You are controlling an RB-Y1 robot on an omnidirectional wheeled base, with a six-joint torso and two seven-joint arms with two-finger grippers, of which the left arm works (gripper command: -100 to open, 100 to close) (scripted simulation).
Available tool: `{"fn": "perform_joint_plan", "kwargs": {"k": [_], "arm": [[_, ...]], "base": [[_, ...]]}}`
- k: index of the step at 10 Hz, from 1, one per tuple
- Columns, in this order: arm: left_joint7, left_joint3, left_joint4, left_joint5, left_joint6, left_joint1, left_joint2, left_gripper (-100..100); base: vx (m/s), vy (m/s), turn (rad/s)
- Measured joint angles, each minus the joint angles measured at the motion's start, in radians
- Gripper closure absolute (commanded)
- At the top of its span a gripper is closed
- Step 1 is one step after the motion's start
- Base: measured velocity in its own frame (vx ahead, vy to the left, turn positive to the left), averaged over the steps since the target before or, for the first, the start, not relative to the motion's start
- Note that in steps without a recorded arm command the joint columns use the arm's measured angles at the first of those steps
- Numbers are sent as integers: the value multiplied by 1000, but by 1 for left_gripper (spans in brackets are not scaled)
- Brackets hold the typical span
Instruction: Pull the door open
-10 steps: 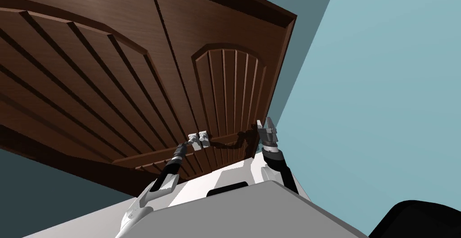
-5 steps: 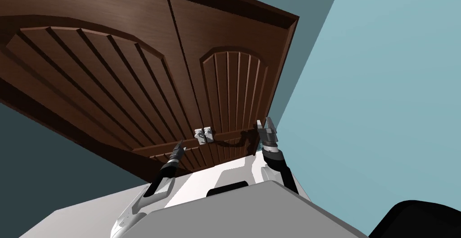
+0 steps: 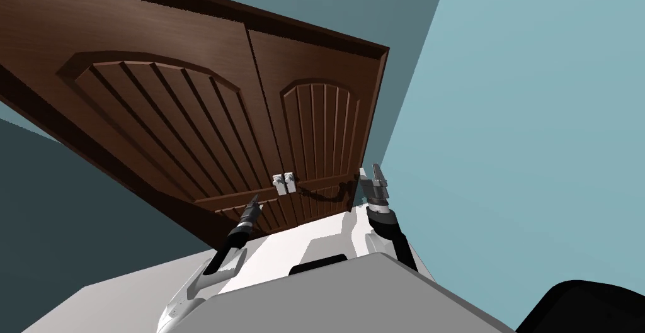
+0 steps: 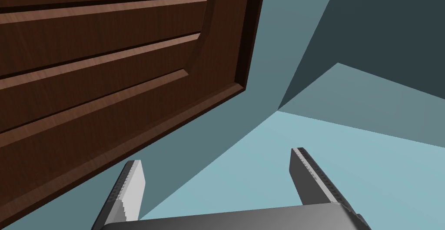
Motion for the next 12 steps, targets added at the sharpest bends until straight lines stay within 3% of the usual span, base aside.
{"fn": "perform_joint_plan", "kwargs": {"k": [2, 6, 8, 10, 12], "arm": [[2, -18, -26, -3, 4, -1, -10, -100], [-6, 51, 23, 6, 4, 29, 19, -100], [-11, 69, 39, 7, 6, 24, 23, -100], [-13, 66, 35, 6, 9, 15, 18, -100], [-18, 51, 33, 1, 4, -7, 0, -100]], "base": [[-31, -10, 85], [53, 105, 118], [161, 44, -45], [188, -11, -98], [206, -71, -143]]}}
